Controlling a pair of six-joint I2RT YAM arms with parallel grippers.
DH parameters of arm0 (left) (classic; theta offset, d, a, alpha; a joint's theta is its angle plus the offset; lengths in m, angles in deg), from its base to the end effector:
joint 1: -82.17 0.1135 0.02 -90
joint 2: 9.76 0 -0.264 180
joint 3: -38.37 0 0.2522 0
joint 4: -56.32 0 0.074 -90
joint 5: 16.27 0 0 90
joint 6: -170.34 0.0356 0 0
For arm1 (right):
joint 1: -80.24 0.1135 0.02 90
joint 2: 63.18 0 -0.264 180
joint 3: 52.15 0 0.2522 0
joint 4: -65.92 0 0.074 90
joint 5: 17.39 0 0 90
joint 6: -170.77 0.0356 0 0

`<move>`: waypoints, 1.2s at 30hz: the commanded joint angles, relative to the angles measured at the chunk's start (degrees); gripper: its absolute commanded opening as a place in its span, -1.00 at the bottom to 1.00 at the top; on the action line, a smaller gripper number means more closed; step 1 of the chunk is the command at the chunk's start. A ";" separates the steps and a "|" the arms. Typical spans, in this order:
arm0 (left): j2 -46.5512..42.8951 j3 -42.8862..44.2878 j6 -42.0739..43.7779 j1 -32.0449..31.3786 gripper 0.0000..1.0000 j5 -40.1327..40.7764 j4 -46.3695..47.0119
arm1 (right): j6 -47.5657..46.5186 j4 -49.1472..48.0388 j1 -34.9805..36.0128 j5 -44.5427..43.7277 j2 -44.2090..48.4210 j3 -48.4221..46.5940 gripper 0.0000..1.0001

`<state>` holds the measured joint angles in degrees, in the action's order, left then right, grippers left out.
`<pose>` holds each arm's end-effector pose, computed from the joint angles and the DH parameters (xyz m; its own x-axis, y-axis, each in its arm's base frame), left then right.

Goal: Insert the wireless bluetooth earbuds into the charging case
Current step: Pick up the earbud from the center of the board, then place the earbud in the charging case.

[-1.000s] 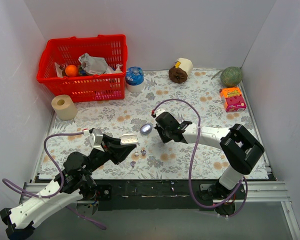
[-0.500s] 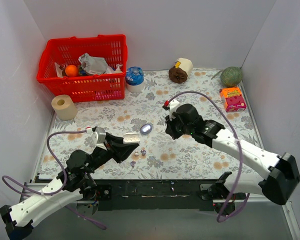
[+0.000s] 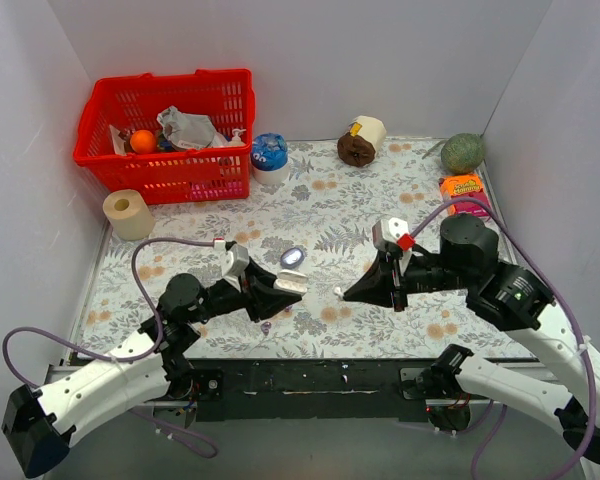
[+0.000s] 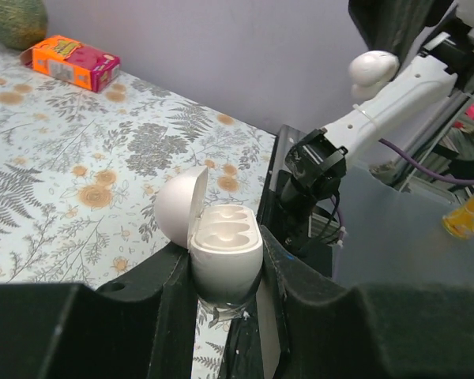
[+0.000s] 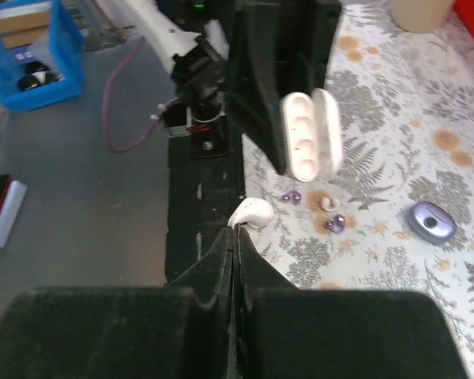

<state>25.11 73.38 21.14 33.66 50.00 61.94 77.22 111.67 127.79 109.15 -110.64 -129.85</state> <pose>0.0964 -0.1306 0.2757 -0.7828 -0.3018 -0.5441 0.5441 0.0924 -0.8339 0.0912 0.1311 0.4076 -0.1195 -0.2043 -0.9716 -0.9893 0.1065 0.0992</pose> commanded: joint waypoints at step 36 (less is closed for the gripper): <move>19.62 8.36 -5.57 4.30 -1.00 -33.05 25.71 | 1.44 -5.00 1.76 14.97 -7.20 -0.66 -0.97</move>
<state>45.72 80.40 16.20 37.72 16.50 85.13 77.83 109.44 129.13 122.61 -117.92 -130.79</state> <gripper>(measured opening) 0.273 0.022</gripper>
